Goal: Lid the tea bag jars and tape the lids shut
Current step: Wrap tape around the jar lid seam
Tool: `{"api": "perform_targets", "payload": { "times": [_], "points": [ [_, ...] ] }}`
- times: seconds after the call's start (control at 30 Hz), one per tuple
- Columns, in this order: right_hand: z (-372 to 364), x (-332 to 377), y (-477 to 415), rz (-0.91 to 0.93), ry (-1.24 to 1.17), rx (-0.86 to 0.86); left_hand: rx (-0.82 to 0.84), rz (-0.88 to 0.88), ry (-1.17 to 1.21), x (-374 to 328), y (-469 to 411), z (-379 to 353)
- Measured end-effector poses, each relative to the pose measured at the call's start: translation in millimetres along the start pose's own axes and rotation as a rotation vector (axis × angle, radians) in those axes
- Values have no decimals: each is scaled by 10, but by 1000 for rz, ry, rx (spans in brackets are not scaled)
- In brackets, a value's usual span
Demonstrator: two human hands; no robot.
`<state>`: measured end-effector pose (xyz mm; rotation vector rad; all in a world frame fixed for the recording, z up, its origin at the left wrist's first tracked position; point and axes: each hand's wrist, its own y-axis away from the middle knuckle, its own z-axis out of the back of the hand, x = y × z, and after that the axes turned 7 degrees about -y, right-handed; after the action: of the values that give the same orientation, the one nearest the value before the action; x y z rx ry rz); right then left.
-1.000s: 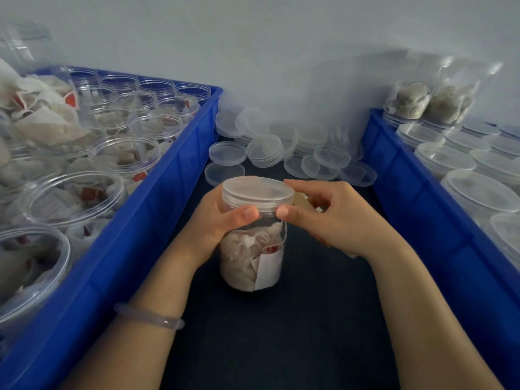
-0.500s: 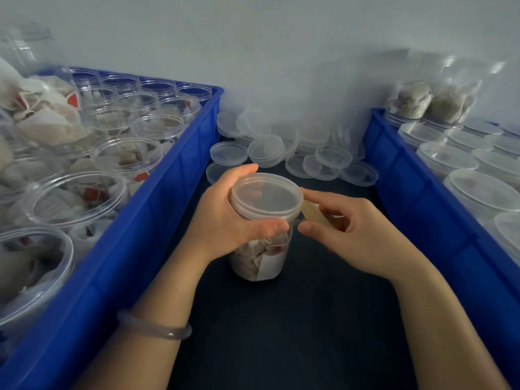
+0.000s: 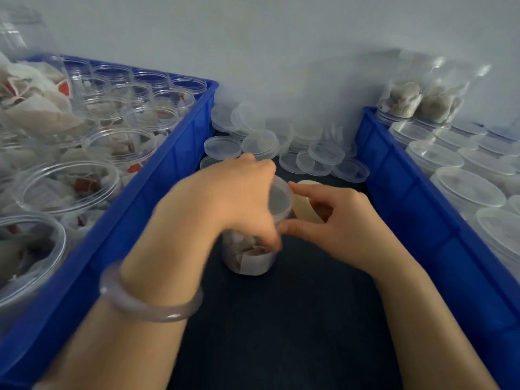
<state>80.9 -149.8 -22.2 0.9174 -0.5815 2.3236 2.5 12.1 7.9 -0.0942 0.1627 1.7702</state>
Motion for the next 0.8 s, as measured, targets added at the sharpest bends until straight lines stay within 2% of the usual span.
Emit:
{"api": "perform_targets", "payload": {
  "times": [0.07,0.13,0.2,0.33,0.4,0.47,0.6,0.73,0.8],
  "points": [
    [0,58,8,-1,126,52,56,79,-159,-195,-78,43],
    [46,89,34,-46,175,169,67,96,-130,-248,-140,30],
    [67,104,56,-94,125,253,76,69,-41,-192,-147,36],
    [-35,106,-14,-211,97,209,130,50,8,-103,-114,65],
    [-94,108,-70,-254,169,253,158,71,58,-99,-109,66],
    [-141,146,-96,-273,209,291,105,82,52,-127,-121,33],
    [-226,144,-62,-188,298,162,-106,103,62,-246,-127,-92],
    [-281,212,91,-173,594,50,-129,136,123,-245,-173,-47],
    [-253,260,136,-180,659,10,-130,139,126,-264,-232,-52]
  ]
}}
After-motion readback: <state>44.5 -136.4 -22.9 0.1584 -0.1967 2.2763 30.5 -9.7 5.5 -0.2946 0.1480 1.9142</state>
